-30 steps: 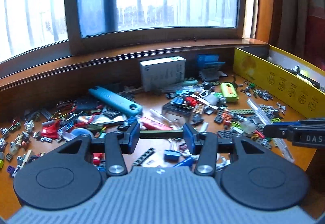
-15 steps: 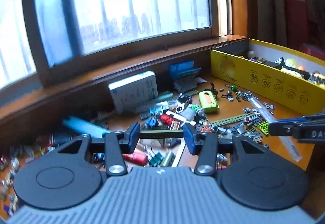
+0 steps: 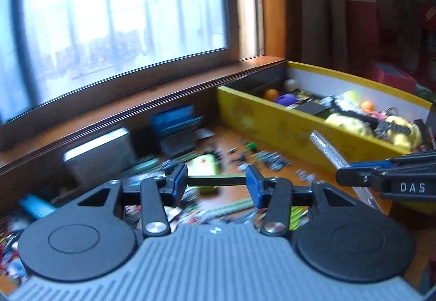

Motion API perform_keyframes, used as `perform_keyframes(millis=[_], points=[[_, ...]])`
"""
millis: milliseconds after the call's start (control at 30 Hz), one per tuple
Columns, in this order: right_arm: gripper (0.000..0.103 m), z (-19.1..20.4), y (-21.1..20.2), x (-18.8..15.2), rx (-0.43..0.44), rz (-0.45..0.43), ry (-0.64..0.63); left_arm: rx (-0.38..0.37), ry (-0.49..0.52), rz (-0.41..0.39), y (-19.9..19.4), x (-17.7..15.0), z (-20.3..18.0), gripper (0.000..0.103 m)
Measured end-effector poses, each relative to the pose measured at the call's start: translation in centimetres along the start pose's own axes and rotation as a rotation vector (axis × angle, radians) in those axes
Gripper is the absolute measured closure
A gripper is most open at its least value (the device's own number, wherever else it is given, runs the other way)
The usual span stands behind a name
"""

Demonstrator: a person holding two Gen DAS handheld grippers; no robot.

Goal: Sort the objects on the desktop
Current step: 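Carry the reflector strip in the right tool toward the yellow box, then lower the reflector strip into the yellow box and open the right tool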

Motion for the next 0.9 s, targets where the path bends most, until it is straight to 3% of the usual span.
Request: perform_keyframes(millis=[467, 667, 900], points=[[0.085, -12.0, -4.5, 4.1, -0.125, -0.048, 0.049, -0.247, 0.059, -0.029, 5.3, 5.8, -13.6, 0.053], [0.085, -17.1, -6.0, 4.8, -0.205, -0.065, 0.089, -0.353, 0.089, -0.006, 6.5, 6.4, -18.7, 0.053], [0.085, -22.3, -6.9, 5.1, -0.257, -0.076, 0.140, -0.407, 0.164, 0.038, 7.5, 5.6, -22.9, 0.051]])
Point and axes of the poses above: each gripper's, at about its wrist camera, not at the fingertips, and y roughly the way its jaws point, z to its left, x to its top, the point moved 5 cm from there along y, roughly the way its jaws point, and after that the axes turned 4 degrees about z, right-handed, at the moved point
